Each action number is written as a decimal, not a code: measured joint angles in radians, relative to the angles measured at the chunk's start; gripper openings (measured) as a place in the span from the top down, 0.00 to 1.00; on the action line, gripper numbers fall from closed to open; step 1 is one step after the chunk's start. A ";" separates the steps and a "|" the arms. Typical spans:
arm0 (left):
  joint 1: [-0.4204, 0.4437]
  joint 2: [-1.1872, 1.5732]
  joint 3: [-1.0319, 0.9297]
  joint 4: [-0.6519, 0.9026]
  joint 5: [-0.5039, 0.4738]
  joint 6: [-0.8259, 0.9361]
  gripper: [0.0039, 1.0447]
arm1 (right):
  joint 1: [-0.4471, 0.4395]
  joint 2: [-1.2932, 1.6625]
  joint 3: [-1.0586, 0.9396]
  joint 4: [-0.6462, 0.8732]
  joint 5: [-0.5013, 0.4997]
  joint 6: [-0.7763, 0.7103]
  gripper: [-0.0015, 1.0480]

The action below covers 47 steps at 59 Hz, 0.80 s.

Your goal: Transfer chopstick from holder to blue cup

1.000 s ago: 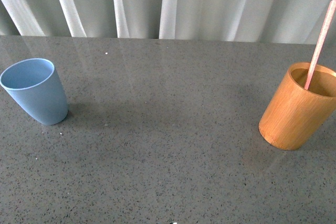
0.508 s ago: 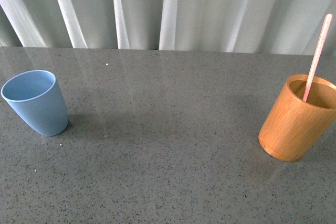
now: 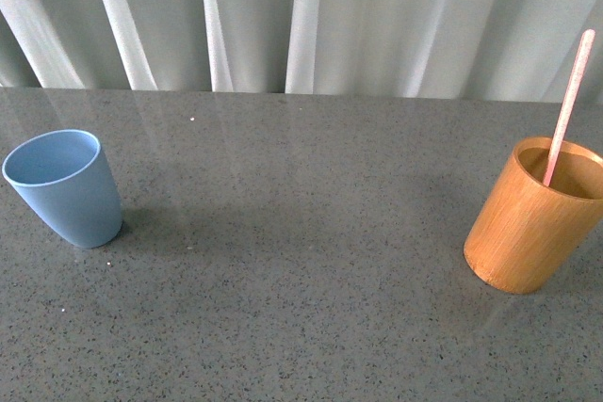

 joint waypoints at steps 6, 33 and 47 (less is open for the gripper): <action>0.000 0.000 0.000 0.000 0.000 0.000 0.06 | 0.000 0.000 0.000 0.000 0.000 0.000 0.10; 0.000 0.378 0.187 -0.293 -0.283 -0.278 0.06 | 0.000 -0.001 0.000 0.000 0.000 0.000 0.10; 0.113 0.873 0.533 -0.161 -0.174 -0.304 0.06 | 0.000 0.000 0.000 0.000 0.000 0.000 0.10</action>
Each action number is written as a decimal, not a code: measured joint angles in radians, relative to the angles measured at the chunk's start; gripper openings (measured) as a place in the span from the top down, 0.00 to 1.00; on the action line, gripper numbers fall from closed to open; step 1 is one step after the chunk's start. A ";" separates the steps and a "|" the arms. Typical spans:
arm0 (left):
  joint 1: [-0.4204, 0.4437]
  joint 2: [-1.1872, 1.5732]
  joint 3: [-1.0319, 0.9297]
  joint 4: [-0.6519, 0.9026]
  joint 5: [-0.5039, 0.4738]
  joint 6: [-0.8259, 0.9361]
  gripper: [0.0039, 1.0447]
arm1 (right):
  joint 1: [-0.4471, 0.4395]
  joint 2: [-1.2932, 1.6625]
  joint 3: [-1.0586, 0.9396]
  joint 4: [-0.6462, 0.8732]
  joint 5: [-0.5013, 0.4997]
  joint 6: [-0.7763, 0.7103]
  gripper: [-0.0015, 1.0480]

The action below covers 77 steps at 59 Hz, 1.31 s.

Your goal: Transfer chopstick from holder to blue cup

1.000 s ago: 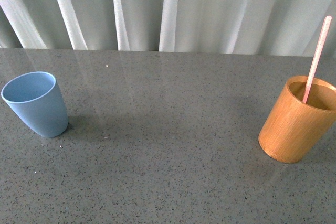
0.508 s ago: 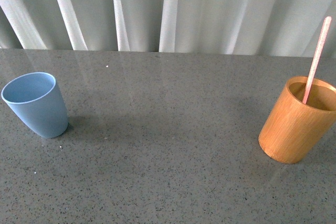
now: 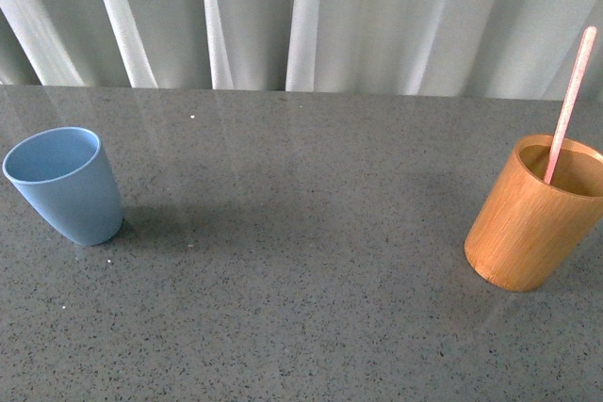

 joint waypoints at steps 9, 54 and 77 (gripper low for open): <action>-0.035 0.292 0.303 -0.206 0.085 0.080 0.06 | 0.000 0.000 0.000 0.000 0.000 0.000 0.10; -0.113 0.800 0.551 -0.312 0.066 0.175 0.06 | 0.000 0.000 0.000 0.000 0.000 0.000 0.10; -0.101 0.879 0.550 -0.261 0.053 0.172 0.06 | 0.000 0.000 0.000 0.000 0.000 0.000 0.10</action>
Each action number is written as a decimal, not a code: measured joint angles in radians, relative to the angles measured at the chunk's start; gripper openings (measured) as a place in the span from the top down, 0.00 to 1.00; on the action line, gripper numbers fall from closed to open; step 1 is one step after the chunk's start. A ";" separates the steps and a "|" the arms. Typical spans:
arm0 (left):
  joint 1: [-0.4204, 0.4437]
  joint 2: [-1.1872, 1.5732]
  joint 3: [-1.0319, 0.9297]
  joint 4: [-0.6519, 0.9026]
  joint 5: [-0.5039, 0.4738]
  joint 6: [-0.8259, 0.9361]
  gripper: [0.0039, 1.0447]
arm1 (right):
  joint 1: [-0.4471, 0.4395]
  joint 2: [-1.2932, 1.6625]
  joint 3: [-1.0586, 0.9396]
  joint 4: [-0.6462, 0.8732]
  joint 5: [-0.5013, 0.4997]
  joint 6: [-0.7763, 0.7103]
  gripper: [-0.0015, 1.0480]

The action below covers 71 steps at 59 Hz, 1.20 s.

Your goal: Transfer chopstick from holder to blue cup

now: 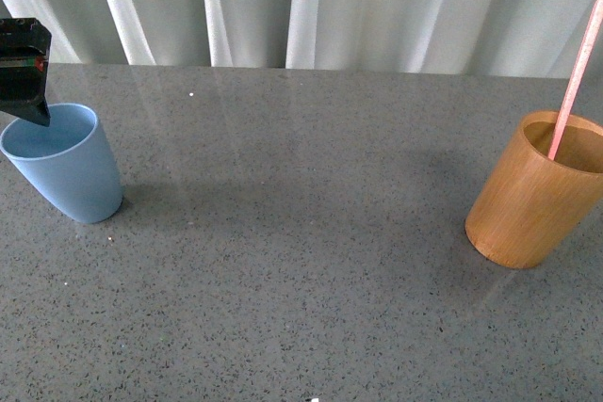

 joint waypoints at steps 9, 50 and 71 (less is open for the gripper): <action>0.000 0.023 0.000 0.013 -0.003 0.000 0.06 | 0.000 0.000 0.000 0.000 0.000 0.000 0.10; -0.034 0.151 0.062 0.034 -0.003 -0.040 0.06 | 0.000 0.000 0.000 0.000 0.000 0.000 0.10; -0.038 0.173 0.084 0.035 -0.054 -0.016 0.49 | 0.000 0.000 0.000 0.000 0.000 0.000 0.10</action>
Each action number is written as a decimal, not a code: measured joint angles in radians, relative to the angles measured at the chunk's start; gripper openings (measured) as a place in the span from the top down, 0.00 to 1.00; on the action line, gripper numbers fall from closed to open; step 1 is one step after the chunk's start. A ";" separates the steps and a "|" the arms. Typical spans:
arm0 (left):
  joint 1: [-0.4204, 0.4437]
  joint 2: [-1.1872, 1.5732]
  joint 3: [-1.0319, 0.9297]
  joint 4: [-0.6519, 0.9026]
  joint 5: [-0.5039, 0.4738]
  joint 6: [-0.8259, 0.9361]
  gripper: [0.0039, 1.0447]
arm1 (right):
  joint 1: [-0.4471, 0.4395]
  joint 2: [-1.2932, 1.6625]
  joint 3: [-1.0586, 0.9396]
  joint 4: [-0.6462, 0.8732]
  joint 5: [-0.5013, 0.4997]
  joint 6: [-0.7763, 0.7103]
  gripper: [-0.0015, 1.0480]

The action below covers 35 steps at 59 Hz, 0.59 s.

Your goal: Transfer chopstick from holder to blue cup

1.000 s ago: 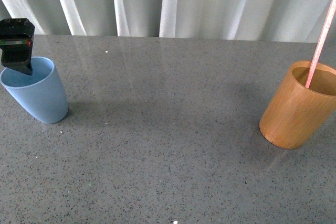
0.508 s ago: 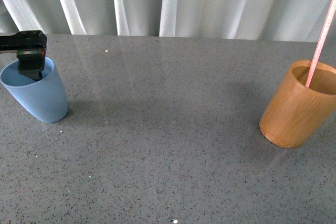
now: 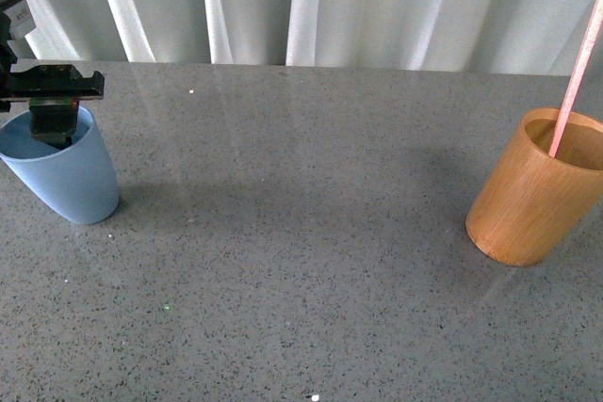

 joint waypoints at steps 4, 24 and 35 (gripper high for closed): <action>0.000 0.000 0.012 -0.002 -0.015 0.013 0.60 | 0.000 0.000 0.000 0.000 0.000 0.000 0.10; -0.001 0.000 0.027 -0.027 -0.022 0.084 0.97 | 0.000 0.000 0.000 0.000 0.000 0.000 0.10; -0.018 -0.019 0.021 -0.062 0.018 0.112 0.97 | 0.000 0.000 0.000 0.000 0.000 0.000 0.10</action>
